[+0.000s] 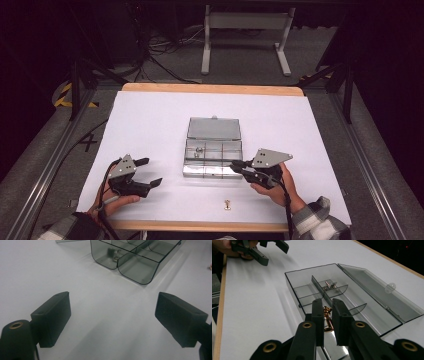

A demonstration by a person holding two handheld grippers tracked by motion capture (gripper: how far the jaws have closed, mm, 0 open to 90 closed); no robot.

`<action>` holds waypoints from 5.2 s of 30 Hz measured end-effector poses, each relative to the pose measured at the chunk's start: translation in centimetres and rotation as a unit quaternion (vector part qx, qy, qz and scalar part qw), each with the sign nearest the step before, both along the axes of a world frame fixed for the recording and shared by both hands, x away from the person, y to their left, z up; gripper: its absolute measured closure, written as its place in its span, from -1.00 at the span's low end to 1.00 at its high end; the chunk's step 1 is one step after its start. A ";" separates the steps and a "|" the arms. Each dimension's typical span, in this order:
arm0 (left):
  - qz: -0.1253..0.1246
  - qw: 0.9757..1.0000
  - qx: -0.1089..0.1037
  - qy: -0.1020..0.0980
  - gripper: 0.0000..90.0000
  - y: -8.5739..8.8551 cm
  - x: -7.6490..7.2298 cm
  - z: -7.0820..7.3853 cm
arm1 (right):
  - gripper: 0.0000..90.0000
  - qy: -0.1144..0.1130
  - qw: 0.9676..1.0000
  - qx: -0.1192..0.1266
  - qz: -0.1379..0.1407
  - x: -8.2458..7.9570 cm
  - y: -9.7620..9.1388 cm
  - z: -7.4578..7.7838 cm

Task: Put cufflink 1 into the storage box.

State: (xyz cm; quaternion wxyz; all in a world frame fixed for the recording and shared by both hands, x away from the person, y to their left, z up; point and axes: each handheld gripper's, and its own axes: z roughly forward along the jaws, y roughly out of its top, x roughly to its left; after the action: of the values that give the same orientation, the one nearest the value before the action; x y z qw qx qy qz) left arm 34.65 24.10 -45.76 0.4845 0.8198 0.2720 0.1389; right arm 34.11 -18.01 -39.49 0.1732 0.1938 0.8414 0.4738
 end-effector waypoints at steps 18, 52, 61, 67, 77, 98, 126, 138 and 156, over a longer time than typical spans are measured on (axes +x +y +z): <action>0.004 1.000 -0.006 0.007 -0.69 0.1 0.1 0.0 | 0.81 0.009 1.000 0.007 -0.003 3.8 2.5 0.7; 0.003 1.000 -0.005 0.003 -0.69 0.1 0.1 0.0 | 0.81 0.051 0.997 -0.045 -0.027 8.9 6.1 -1.2; -0.001 1.000 -0.003 0.005 -0.70 0.1 0.1 0.0 | 0.92 0.057 0.996 -0.060 -0.034 9.1 6.4 -1.6; -0.001 1.000 -0.004 0.004 -0.70 0.1 0.1 0.0 | 0.92 0.057 0.996 -0.061 -0.033 9.1 6.4 -1.6; -0.001 1.000 -0.005 0.002 -0.70 0.1 0.0 0.0 | 0.78 0.052 0.997 -0.048 -0.034 8.2 5.8 -0.9; 0.007 1.000 0.001 0.003 -0.73 0.0 0.0 0.0 | 0.54 0.008 1.000 -0.027 -0.015 -0.8 1.2 1.3; 0.007 1.000 0.001 0.001 -0.74 -0.1 -0.1 0.0 | 0.70 0.076 0.994 -0.060 0.047 -5.4 1.6 -4.0; 0.007 1.000 0.012 -0.005 -0.72 -0.1 0.0 0.0 | 0.82 0.092 0.992 -0.065 0.056 -4.8 2.2 -4.7; 0.014 1.000 0.006 -0.003 -0.74 -0.1 -0.1 0.0 | 0.84 0.104 0.991 -0.063 0.049 -4.7 2.2 -5.3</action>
State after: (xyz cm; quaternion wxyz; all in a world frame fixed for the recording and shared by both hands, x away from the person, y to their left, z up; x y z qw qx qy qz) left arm 34.55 23.97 -45.77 0.4783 0.8183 0.2813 0.1499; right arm 29.39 -15.78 -44.83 0.0733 0.1897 0.8914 0.4050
